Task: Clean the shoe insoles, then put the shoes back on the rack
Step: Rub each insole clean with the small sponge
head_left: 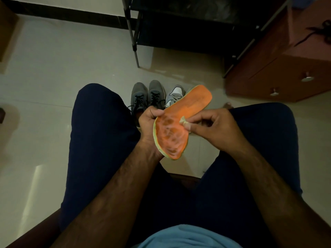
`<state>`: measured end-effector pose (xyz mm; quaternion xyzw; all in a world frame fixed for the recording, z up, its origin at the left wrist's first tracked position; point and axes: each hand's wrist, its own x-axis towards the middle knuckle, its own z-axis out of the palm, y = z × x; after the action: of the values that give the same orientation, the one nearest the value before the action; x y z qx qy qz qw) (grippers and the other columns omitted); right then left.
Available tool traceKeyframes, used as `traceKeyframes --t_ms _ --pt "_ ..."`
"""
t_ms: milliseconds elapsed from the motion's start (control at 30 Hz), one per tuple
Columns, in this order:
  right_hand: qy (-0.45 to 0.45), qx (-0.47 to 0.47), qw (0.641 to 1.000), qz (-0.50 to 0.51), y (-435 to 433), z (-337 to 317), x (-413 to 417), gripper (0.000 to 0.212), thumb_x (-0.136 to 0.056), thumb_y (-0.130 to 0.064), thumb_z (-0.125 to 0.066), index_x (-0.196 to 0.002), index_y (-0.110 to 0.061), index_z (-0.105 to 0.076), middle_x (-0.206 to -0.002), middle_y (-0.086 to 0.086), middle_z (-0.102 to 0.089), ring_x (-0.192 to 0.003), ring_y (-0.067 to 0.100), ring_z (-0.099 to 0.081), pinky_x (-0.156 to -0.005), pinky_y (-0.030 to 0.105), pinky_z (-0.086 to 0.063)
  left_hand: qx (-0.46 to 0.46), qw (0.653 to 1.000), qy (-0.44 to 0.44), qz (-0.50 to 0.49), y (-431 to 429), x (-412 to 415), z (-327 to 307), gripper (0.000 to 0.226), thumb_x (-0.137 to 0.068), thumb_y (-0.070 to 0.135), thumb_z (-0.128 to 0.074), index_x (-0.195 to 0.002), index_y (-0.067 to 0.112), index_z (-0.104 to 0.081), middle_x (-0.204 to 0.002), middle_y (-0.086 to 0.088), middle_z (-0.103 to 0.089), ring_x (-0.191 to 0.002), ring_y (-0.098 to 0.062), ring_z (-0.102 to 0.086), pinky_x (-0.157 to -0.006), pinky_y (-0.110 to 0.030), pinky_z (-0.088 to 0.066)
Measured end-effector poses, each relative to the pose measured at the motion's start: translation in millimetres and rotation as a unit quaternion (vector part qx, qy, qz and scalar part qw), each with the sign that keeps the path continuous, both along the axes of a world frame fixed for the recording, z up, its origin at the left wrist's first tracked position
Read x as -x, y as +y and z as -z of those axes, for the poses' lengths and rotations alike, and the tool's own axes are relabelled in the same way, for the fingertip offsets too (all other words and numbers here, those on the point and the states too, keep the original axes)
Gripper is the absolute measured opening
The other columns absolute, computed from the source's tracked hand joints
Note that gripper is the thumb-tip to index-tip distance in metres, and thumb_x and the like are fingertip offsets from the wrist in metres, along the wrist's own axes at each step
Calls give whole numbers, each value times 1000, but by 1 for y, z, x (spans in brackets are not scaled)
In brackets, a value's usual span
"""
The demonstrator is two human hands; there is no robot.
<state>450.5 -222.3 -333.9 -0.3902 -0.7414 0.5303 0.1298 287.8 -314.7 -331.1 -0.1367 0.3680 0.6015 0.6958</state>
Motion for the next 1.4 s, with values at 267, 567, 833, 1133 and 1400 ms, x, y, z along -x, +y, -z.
traceKeyframes --t_ms 267,567,833,1133,1400 --pt "10 23 1000 -12 2 3 -1 11 -84 -28 -86 -91 -20 -84 -76 -7 -77 -59 11 -54 -56 23 -43 -4 1000 -7 2 1 -2 -3 57 -71 26 -35 -94 -11 -70 -88 -21 -67 -82 -35 -59 -83 -39 -42" --pt "23 12 1000 13 -1 4 4 9 -84 -25 -86 -89 -18 -83 -75 -4 -76 -57 3 -53 -55 20 -44 -1 1000 -7 -17 1 2 -6 54 -71 26 -39 -107 -8 -59 -92 -20 -67 -79 -36 -67 -81 -38 -54" --pt "32 -70 997 17 -4 10 26 10 -87 -18 -83 -97 -16 -83 -83 -9 -76 -60 -4 -57 -59 10 -39 7 999 -18 -32 4 -1 -5 61 -70 24 -38 -104 -15 -70 -104 -28 -69 -92 -42 -70 -92 -49 -57" --pt "36 -83 996 24 -5 12 24 11 -88 -18 -83 -99 -19 -83 -88 -10 -78 -62 -4 -59 -60 8 -39 19 1000 -11 -16 5 -8 -10 61 -74 24 -32 -102 -13 -72 -101 -28 -73 -88 -39 -74 -82 -42 -62" --pt "47 -85 995 28 -2 10 20 10 -88 -16 -82 -98 -16 -83 -90 -10 -78 -68 -7 -63 -63 8 -42 37 999 -6 -4 4 -17 -10 61 -72 23 -35 -108 -11 -70 -107 -28 -72 -91 -40 -74 -90 -46 -53"
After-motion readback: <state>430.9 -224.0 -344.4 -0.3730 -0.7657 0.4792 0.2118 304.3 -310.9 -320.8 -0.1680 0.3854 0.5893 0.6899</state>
